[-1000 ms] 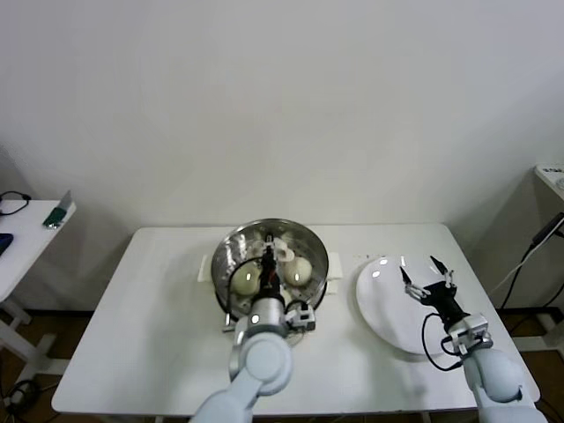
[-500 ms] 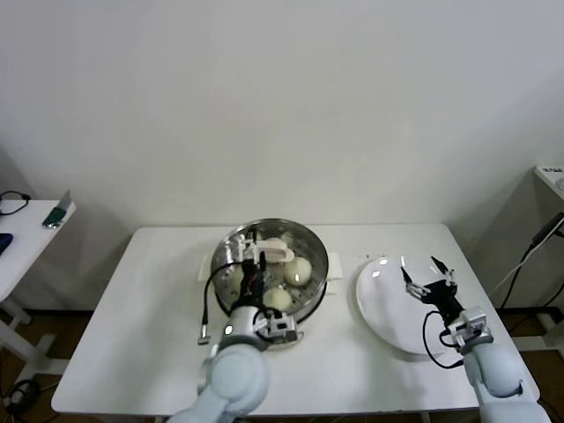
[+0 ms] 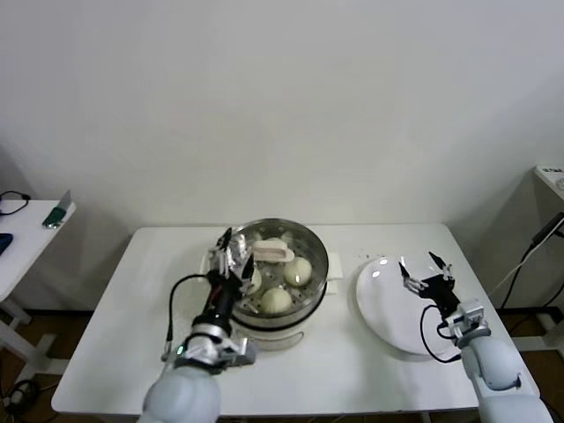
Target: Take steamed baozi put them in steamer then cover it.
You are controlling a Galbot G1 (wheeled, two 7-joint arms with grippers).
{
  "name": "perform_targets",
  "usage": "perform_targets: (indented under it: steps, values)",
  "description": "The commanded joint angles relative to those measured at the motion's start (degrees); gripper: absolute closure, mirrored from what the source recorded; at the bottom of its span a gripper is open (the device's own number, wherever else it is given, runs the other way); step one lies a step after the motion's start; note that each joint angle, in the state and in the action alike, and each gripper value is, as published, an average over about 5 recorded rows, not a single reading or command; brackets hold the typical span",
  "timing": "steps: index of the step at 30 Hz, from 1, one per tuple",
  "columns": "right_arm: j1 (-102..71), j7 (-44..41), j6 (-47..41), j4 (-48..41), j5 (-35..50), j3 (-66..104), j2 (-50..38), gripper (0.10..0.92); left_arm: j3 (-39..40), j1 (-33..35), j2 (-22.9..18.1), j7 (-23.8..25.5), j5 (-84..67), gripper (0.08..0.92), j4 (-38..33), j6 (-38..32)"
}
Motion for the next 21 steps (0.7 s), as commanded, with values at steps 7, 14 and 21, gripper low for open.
perform_targets:
  steps: [7, 14, 21]
  values:
    - [-2.0, -0.1, 1.1, 2.8, 1.0, 0.4, 0.9, 0.203, -26.1, 16.3, -3.9, -14.9, -43.4, 0.177, -2.7, -27.9]
    - [-5.1, -0.9, 5.3, 4.5, 2.2, 0.9, 3.1, 0.203, -32.0, 16.1, -9.2, -11.2, -55.2, 0.177, 6.1, -29.0]
    - [-7.5, -0.5, 7.8, 6.2, 4.3, 1.5, 3.6, 0.203, -32.7, 15.7, -11.3, -7.1, -56.0, 0.177, 12.0, -29.8]
